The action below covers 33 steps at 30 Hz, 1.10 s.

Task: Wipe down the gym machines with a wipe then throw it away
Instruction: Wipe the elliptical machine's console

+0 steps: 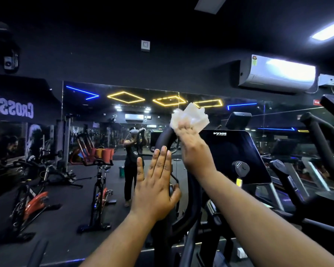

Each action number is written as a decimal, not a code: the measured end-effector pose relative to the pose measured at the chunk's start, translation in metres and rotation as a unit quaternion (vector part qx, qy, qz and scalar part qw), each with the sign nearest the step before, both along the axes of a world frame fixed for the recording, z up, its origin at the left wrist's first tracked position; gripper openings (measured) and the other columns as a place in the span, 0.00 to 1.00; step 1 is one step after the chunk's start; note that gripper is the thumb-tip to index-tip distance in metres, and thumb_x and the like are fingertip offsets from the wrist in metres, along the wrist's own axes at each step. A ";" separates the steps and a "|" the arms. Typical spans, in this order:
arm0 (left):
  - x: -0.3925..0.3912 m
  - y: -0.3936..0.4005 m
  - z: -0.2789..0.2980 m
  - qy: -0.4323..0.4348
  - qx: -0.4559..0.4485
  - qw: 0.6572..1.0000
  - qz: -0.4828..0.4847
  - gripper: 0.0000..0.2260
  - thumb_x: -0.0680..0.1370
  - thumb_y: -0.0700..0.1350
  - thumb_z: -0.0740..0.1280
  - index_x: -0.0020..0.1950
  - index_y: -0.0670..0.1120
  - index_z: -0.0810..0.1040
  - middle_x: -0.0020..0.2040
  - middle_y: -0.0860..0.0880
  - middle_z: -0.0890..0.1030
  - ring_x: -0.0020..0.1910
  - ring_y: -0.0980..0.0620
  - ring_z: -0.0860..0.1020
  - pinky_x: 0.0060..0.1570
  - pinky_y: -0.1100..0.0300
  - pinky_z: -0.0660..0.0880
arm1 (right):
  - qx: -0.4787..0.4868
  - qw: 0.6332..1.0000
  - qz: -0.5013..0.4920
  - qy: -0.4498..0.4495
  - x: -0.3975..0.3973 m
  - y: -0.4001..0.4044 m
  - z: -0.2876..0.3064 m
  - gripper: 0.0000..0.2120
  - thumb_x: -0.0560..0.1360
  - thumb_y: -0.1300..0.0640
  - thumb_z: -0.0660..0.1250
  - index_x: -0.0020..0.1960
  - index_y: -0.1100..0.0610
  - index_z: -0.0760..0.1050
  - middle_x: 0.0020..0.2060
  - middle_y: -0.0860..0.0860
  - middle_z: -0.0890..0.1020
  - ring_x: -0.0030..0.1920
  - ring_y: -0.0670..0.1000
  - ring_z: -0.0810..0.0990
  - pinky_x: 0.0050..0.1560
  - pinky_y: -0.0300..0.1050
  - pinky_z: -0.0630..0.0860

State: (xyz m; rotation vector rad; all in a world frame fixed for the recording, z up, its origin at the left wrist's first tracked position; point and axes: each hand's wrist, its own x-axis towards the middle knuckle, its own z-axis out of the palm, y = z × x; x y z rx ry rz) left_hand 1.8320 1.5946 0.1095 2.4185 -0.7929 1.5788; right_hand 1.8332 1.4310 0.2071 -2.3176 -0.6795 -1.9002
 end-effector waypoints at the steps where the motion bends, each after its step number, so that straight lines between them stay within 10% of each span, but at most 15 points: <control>1: 0.000 0.000 0.000 0.000 0.000 1.000 -0.001 0.43 0.76 0.62 0.58 0.84 0.42 0.47 0.85 0.44 0.46 0.83 0.46 0.48 0.75 0.32 0.50 | -0.038 0.999 0.001 -0.001 -0.001 0.000 -0.001 0.21 0.79 0.65 0.61 0.72 0.66 0.72 0.71 0.62 0.74 0.74 0.60 0.70 0.74 0.58 0.67; 8: -0.002 0.000 0.000 0.007 0.009 1.000 0.008 0.43 0.75 0.61 0.58 0.84 0.41 0.50 0.85 0.43 0.47 0.83 0.45 0.48 0.75 0.31 0.50 | -0.114 0.990 -0.079 -0.012 -0.003 -0.032 0.028 0.28 0.78 0.59 0.68 0.77 0.58 0.66 0.74 0.57 0.71 0.74 0.58 0.69 0.73 0.61 0.67; 12: 0.000 0.001 0.000 0.002 0.004 1.000 -0.001 0.43 0.74 0.59 0.60 0.84 0.41 0.50 0.85 0.44 0.47 0.83 0.45 0.49 0.75 0.33 0.48 | -0.060 0.996 -0.052 0.037 0.002 -0.040 0.037 0.25 0.79 0.62 0.66 0.76 0.58 0.69 0.76 0.59 0.68 0.78 0.63 0.61 0.76 0.66 0.56; 18: 0.002 0.000 -0.001 0.005 -0.003 1.000 -0.015 0.44 0.74 0.60 0.60 0.84 0.42 0.48 0.85 0.44 0.45 0.83 0.46 0.47 0.75 0.34 0.47 | 0.125 0.991 0.033 0.040 -0.011 -0.027 0.036 0.23 0.80 0.71 0.60 0.74 0.64 0.70 0.72 0.62 0.73 0.74 0.58 0.69 0.74 0.55 0.69; 26: -0.004 0.007 -0.006 0.004 0.006 1.000 0.012 0.44 0.79 0.66 0.55 0.83 0.39 0.43 0.84 0.41 0.44 0.83 0.44 0.48 0.76 0.33 0.48 | -0.182 0.977 0.018 0.109 -0.021 0.010 0.026 0.31 0.74 0.73 0.64 0.76 0.60 0.67 0.75 0.57 0.69 0.78 0.53 0.61 0.80 0.49 0.47; 29: -0.005 0.019 -0.017 0.010 0.032 0.999 0.018 0.42 0.79 0.65 0.56 0.84 0.41 0.46 0.84 0.42 0.45 0.83 0.45 0.48 0.75 0.32 0.48 | -0.067 0.994 -0.028 0.086 -0.020 -0.020 0.033 0.30 0.72 0.75 0.62 0.74 0.65 0.68 0.73 0.62 0.71 0.76 0.61 0.66 0.76 0.65 0.62; 33: -0.009 0.031 -0.031 0.017 0.056 0.998 0.034 0.41 0.81 0.69 0.51 0.84 0.41 0.49 0.84 0.43 0.47 0.83 0.46 0.50 0.76 0.33 0.48 | -0.054 0.992 0.003 0.114 -0.024 0.003 0.016 0.32 0.73 0.74 0.66 0.76 0.61 0.67 0.76 0.58 0.68 0.78 0.54 0.59 0.79 0.56 0.60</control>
